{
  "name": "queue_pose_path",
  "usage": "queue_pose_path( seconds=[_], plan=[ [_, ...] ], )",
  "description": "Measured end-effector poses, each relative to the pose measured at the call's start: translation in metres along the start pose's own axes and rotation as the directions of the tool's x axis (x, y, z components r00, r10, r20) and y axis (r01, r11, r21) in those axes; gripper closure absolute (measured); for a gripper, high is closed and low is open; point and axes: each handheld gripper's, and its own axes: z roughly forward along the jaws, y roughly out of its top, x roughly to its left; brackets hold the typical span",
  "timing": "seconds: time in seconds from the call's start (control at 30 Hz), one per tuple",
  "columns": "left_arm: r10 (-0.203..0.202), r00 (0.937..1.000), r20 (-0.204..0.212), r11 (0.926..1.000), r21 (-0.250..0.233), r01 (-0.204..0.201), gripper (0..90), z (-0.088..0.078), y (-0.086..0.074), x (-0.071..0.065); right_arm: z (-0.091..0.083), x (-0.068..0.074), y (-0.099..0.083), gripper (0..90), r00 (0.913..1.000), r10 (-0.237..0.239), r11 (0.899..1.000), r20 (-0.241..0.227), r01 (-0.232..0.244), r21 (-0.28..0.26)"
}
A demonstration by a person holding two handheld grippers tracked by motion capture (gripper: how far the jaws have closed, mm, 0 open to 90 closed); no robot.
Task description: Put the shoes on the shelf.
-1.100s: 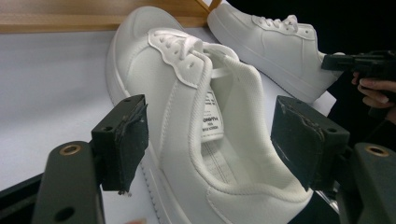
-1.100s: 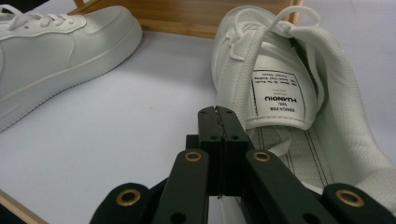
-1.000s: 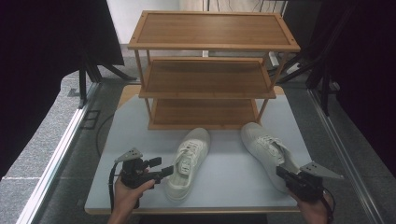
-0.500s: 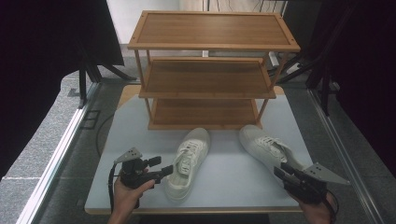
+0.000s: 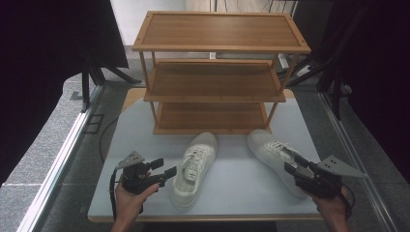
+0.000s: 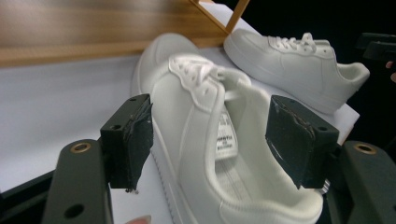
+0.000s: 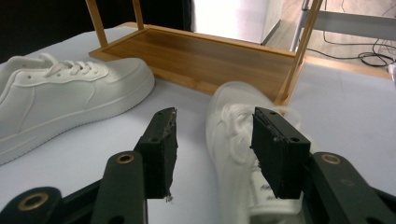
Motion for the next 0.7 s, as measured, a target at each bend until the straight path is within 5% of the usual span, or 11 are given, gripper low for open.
queue_pose_path(
  seconds=[0.1, 0.23, 0.57, 0.7],
  plan=[
    [0.002, 1.0000, -0.002, 1.0000, -0.008, -0.002, 33.0, 0.005, 0.004, -0.002, 0.003, -0.015, 0.010, 50.0, 0.9993, -0.039, 0.999, 0.000, 0.039, 0.009],
    [0.000, 0.9999, -0.012, 1.0000, 0.000, 0.000, 33.1, 0.012, 0.007, -0.001, 0.011, -0.041, 0.016, 48.9, 0.9996, -0.028, 0.999, -0.004, 0.028, 0.023],
    [0.043, 0.9987, -0.028, 0.9990, 0.012, -0.043, 33.3, 0.031, 0.021, -0.002, 0.031, -0.066, 0.014, 43.9, 0.9991, -0.038, 0.993, -0.020, 0.040, 0.108],
    [0.070, 0.9963, -0.049, 0.9959, 0.060, -0.067, 33.9, 0.042, 0.023, -0.001, 0.033, -0.069, 0.011, 43.1, 0.9992, -0.032, 0.992, -0.023, 0.034, 0.119]
  ],
)
